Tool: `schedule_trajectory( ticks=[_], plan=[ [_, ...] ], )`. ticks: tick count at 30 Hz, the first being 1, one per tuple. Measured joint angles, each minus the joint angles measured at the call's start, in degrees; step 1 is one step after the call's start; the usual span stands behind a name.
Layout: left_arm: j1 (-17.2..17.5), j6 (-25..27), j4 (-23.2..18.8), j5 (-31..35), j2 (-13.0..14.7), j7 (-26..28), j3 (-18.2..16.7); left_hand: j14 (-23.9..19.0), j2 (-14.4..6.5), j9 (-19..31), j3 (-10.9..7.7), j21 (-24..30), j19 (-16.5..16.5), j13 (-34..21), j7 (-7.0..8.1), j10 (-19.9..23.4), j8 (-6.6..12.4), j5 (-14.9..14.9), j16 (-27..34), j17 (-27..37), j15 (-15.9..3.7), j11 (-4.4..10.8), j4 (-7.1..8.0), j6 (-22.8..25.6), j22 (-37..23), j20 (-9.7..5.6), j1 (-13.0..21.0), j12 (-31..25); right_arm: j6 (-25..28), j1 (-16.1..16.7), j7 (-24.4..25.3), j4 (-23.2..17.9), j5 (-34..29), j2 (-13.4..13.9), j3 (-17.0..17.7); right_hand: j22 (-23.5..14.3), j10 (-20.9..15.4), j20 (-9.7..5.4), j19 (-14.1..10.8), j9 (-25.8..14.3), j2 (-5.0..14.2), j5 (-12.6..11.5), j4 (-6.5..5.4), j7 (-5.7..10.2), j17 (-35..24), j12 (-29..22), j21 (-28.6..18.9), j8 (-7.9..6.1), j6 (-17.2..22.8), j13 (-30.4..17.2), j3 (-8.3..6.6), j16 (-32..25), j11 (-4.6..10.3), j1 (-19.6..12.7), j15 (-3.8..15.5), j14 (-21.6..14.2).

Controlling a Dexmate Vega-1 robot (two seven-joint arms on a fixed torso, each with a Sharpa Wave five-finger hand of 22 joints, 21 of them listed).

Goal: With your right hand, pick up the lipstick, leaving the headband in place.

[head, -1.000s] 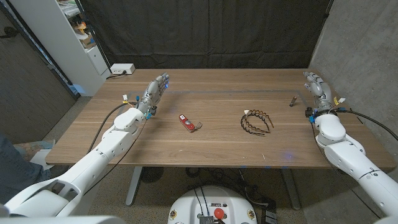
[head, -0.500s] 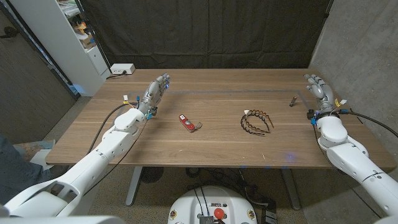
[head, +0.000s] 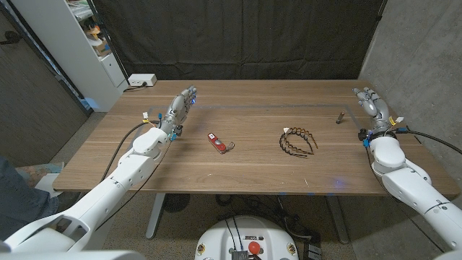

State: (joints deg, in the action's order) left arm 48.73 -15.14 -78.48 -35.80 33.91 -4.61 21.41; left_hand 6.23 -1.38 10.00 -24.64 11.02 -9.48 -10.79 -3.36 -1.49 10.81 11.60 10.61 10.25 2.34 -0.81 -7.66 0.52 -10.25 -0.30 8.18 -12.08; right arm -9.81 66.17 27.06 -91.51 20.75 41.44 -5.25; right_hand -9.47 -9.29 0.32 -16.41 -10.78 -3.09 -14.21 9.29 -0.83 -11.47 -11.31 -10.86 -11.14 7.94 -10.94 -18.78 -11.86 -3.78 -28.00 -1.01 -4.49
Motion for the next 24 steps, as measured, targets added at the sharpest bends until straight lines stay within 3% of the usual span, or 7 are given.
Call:
schedule_trajectory(
  ticks=[24],
  plan=[
    [-0.3,0.0,-0.2,0.4,-0.2,0.7,-0.1,0.0,0.0,0.0,0.0,0.0,0.0,0.0,0.0,0.0,0.0,0.0,0.0,0.0,0.0,0.0,0.0,0.0,0.0,0.0,0.0,0.0,4.3,-1.5,2.3,0.8,-5.1,1.6,-2.3,0.0,-0.2,0.0,0.0,0.0,-4.6,-3.4,0.93,-1.14,0.0,0.0,0.0,0.77,-4.4,0.3,0.5,0.0,0.21,-4.6,-0.22,-0.2]
  ],
)
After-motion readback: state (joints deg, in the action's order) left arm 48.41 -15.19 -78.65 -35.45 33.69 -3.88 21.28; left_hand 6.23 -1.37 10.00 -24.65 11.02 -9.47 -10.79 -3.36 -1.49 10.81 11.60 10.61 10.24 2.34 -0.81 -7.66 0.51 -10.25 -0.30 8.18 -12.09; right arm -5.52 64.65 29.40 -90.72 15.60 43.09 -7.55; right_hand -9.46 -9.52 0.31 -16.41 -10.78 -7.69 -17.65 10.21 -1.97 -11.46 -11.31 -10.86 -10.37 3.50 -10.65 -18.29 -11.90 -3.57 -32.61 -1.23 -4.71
